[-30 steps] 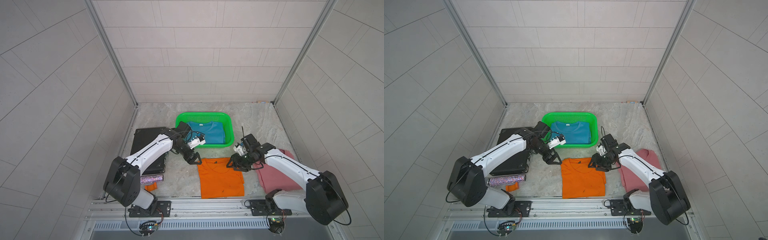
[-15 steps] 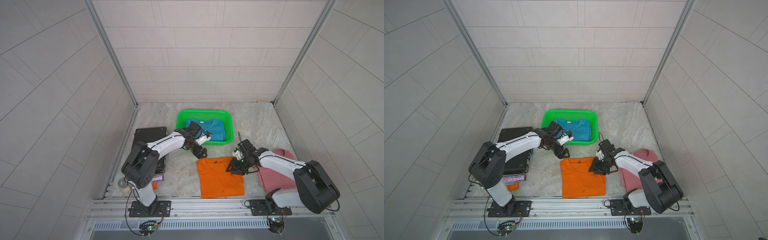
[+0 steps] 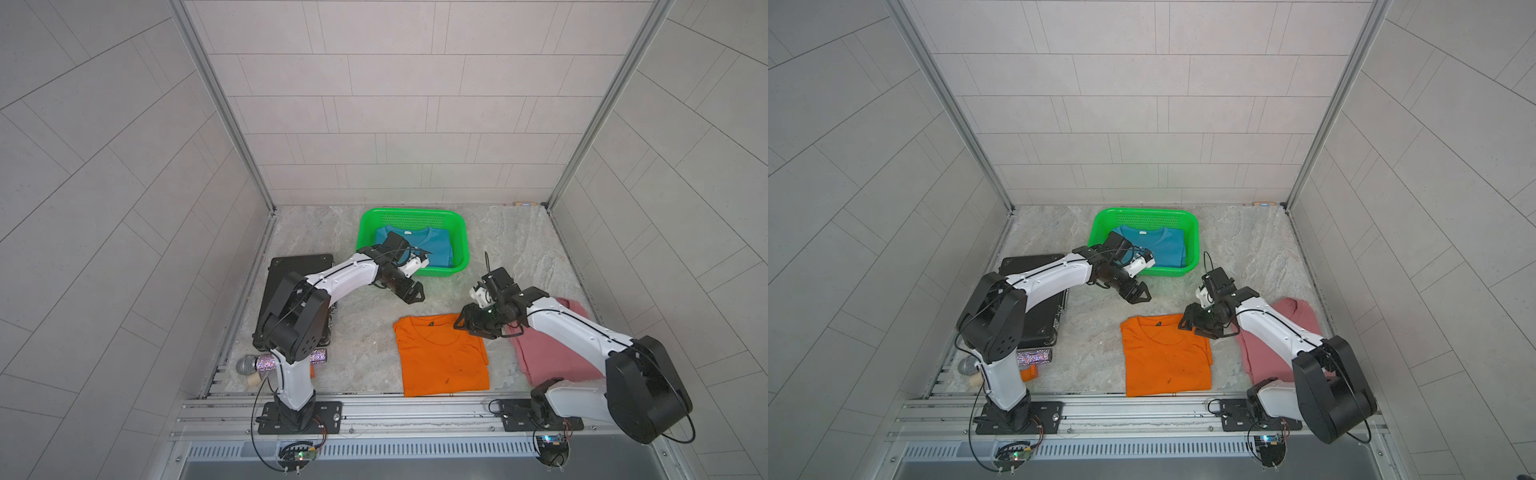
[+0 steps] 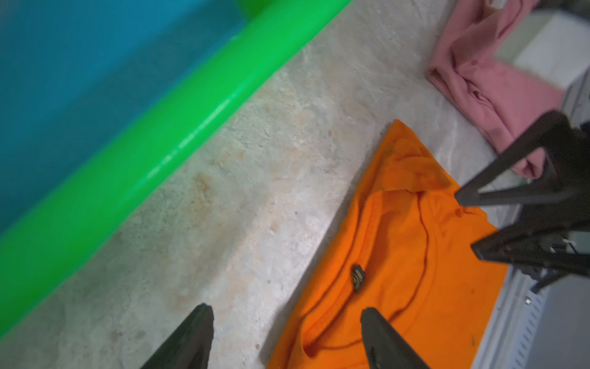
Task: Put the folded t-shirts into the basket
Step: Move the bin to the center of the board, then pick up the T-shirt from the center of the board.
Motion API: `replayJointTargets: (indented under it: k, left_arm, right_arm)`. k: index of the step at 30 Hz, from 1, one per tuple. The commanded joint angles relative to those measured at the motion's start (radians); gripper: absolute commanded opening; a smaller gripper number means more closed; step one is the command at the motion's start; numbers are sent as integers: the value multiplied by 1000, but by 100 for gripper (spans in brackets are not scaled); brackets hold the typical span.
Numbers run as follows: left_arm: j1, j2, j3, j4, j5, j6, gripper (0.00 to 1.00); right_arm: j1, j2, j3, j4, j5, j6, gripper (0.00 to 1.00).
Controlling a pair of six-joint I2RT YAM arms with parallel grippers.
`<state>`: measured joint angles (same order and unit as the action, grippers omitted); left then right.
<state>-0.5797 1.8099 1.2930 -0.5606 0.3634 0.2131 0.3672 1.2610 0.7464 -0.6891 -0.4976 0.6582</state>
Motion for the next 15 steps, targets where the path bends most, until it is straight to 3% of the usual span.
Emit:
replayJointTargets:
  k: [1,2,3,7,11,15]
  left_arm:
    - [-6,-112,-68,-112,87,11,74]
    - [-6,-138,-98,-127,88,19,74]
    - [-6,-171,-125,-138,83,30,74]
    - [-6,-235,-227,-149,46,87,75]
    - [-31,-231,-302,-98,5,142,74]
    - [-97,-237,-336,-57,-63,179,73]
  right_arm:
    - [-88,-25,55,-156,-26,-107,76]
    - [-117,-18,71,-199,-29,-121,82]
    - [-146,-8,74,-219,-49,-131,97]
    - [-177,17,25,-187,-121,-128,100]
    - [-175,42,-25,-136,-120,-135,94]
    - [-174,65,-46,-114,-95,-123,76]
